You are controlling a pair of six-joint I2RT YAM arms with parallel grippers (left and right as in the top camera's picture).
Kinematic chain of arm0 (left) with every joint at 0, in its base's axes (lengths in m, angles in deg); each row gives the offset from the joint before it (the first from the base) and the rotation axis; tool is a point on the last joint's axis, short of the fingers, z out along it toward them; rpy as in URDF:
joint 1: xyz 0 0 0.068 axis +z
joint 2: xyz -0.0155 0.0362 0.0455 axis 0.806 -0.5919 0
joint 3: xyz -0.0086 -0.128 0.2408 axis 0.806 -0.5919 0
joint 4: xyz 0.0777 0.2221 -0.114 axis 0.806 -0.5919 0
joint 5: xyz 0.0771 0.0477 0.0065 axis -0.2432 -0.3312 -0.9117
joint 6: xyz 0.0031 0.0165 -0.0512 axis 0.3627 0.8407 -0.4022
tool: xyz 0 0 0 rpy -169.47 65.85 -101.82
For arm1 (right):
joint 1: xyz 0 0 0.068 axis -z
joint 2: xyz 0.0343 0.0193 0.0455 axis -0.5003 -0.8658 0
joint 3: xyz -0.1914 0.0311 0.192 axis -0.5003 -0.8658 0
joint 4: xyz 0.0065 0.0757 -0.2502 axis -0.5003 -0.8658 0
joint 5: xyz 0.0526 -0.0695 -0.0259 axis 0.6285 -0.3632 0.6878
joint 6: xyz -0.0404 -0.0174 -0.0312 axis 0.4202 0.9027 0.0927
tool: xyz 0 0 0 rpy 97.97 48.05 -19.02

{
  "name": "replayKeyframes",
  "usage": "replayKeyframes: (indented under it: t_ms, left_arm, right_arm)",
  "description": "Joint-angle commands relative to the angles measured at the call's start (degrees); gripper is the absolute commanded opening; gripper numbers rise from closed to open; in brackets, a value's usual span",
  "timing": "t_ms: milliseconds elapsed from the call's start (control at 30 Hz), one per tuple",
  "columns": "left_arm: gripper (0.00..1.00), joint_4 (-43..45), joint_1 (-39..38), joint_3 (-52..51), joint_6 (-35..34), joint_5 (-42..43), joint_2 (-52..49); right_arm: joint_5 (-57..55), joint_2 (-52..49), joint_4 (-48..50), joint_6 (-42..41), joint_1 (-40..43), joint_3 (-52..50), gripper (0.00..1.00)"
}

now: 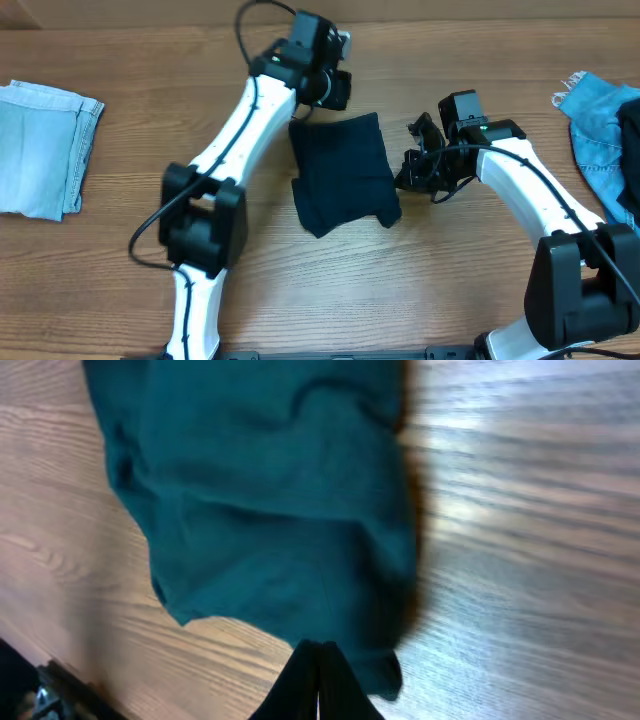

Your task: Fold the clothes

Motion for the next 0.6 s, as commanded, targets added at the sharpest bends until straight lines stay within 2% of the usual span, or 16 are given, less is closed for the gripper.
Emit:
replayKeyframes:
  t_ms: [0,200,400,567]
  left_arm:
    - [0.2,1.42,-2.32,0.48,0.87,7.65,-5.53]
    - [0.22,3.48,-3.91,0.48,1.33,9.14,-7.23]
    - [0.26,3.91,-3.96,0.48,1.31,5.35,-8.87]
    - [0.26,4.96,-3.96,0.48,1.33,4.83,-10.78]
  right_arm:
    - [1.42,-0.2,5.14,1.09,-2.38,-0.28,0.04]
    - [-2.05,-3.04,10.21,0.39,-6.6,-0.28,0.04]
    - [-8.7,-4.68,8.9,-5.09,-8.2,-0.68,0.04]
    - [-10.47,-4.68,9.49,-5.35,-8.17,-5.05,0.04]
